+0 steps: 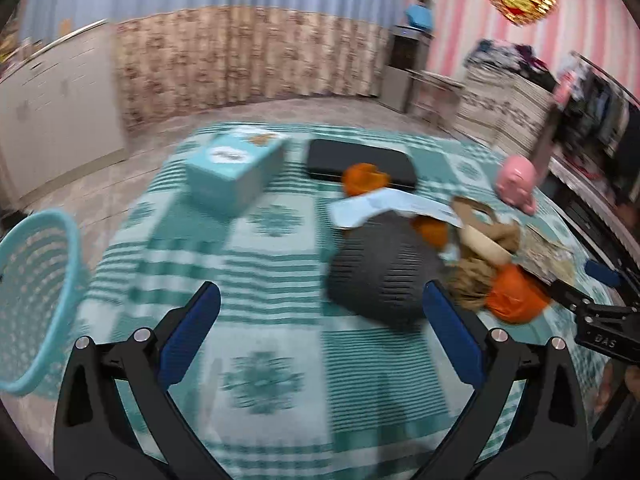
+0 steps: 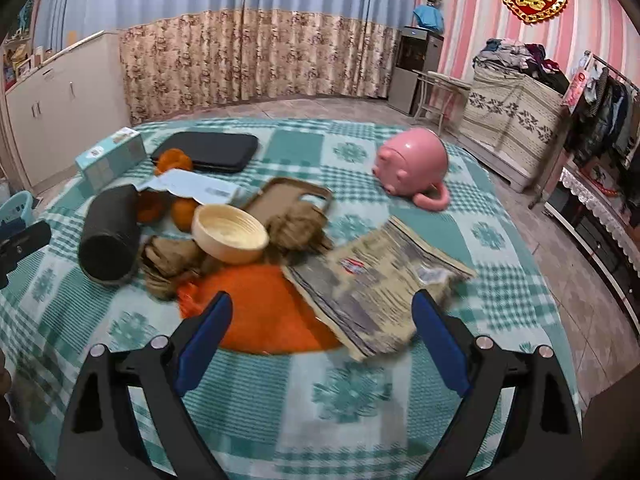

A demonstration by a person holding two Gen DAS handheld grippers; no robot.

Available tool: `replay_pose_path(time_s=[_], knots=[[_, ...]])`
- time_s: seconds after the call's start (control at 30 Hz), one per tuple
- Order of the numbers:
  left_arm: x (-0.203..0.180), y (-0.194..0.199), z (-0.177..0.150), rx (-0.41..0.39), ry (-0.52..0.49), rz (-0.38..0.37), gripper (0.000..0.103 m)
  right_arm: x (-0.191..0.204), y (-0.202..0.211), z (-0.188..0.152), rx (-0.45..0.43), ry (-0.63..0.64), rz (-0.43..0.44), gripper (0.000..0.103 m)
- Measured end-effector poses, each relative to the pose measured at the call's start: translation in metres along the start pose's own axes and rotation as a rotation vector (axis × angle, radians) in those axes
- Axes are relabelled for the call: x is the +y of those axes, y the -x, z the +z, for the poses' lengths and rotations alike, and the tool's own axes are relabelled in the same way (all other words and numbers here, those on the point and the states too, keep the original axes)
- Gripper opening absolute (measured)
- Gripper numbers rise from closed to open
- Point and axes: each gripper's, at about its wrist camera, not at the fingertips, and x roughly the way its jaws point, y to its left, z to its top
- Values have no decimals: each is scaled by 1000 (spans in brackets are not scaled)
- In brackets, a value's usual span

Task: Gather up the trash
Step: 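Return to the table and grasp the black cup with the left tool, then grasp the brown crumpled paper with the right tool while the left tool lifts the cup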

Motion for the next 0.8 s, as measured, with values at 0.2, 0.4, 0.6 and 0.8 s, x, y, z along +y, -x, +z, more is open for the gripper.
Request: replay_pose_path(time_s=[0.2,0.4,0.6,0.8], knots=[[-27,-29,5,57,-105,-4,98,-17,-7,-2,5,-61,18,89],[-27,-57,16,102,-86,-26,98,-21,-12,-6,13,-74,19,89],[-28,-70,18,141,-73,-79,75,-24,-14,-7,18,-87,20,89],[-16,-43,6,120,-40,-64,74,-6,-10,-3,-1,-68,50,89]])
